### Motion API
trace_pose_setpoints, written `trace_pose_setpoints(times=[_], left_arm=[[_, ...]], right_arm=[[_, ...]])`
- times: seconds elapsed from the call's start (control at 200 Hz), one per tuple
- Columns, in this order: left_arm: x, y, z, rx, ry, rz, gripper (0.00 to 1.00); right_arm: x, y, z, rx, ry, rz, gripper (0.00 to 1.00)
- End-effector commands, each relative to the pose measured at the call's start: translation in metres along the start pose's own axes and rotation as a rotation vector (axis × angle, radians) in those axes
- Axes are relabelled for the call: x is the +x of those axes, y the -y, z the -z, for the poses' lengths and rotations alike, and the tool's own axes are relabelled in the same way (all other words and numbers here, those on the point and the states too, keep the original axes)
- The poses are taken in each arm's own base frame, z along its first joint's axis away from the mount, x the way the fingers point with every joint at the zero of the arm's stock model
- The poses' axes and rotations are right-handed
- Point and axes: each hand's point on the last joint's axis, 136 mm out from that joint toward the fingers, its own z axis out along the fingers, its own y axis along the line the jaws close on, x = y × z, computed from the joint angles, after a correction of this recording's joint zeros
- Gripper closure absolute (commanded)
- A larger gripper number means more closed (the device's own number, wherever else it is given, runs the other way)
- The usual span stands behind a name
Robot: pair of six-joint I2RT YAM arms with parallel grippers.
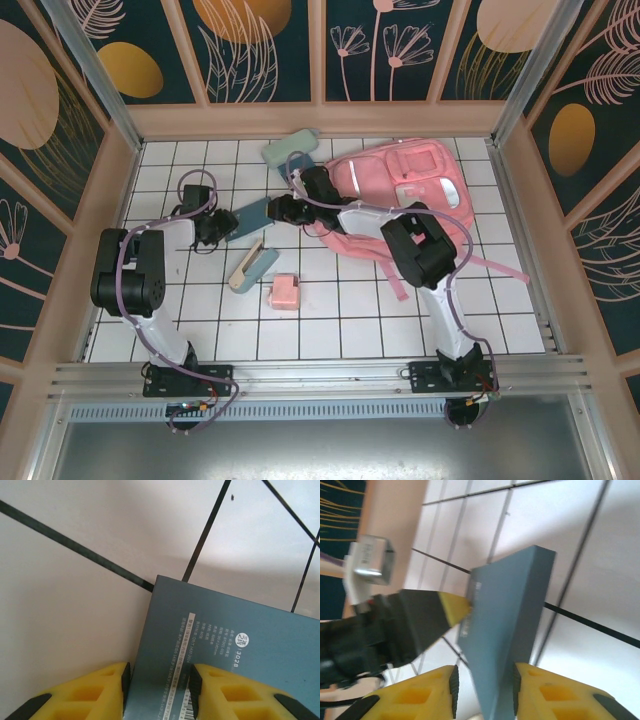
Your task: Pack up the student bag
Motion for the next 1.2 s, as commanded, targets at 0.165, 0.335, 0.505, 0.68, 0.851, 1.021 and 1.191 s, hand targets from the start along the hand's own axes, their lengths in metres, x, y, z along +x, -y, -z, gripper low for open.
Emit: trace_pose_setpoints(times=[0.165, 0.335, 0.505, 0.68, 0.851, 1.021, 1.191], left_arm=[[0.039, 0.016, -0.008, 0.06, -0.153, -0.025, 0.63], [0.039, 0.015, -0.007, 0.057, -0.151, -0.026, 0.63], [0.037, 0.011, -0.008, 0.027, -0.143, -0.031, 0.64], [0.033, 0.003, -0.006, -0.021, -0.127, -0.047, 0.69], [0.033, 0.0, -0.006, -0.038, -0.126, -0.052, 0.78], [0.033, -0.007, -0.005, -0.074, -0.12, -0.057, 0.79], [0.033, -0.007, -0.005, -0.077, -0.118, -0.058, 0.79]], right_arm=[[0.027, -0.065, -0.013, -0.088, -0.115, 0.064, 0.54], [0.019, -0.051, -0.006, -0.008, -0.053, 0.058, 0.5], [0.001, -0.025, 0.008, 0.108, 0.019, 0.044, 0.5], [-0.016, 0.009, 0.017, 0.245, 0.057, 0.053, 0.51], [-0.02, 0.056, 0.009, 0.435, 0.031, 0.053, 0.51], [-0.02, 0.085, 0.003, 0.543, 0.011, 0.06, 0.49], [-0.013, 0.103, -0.002, 0.562, -0.031, 0.039, 0.48]])
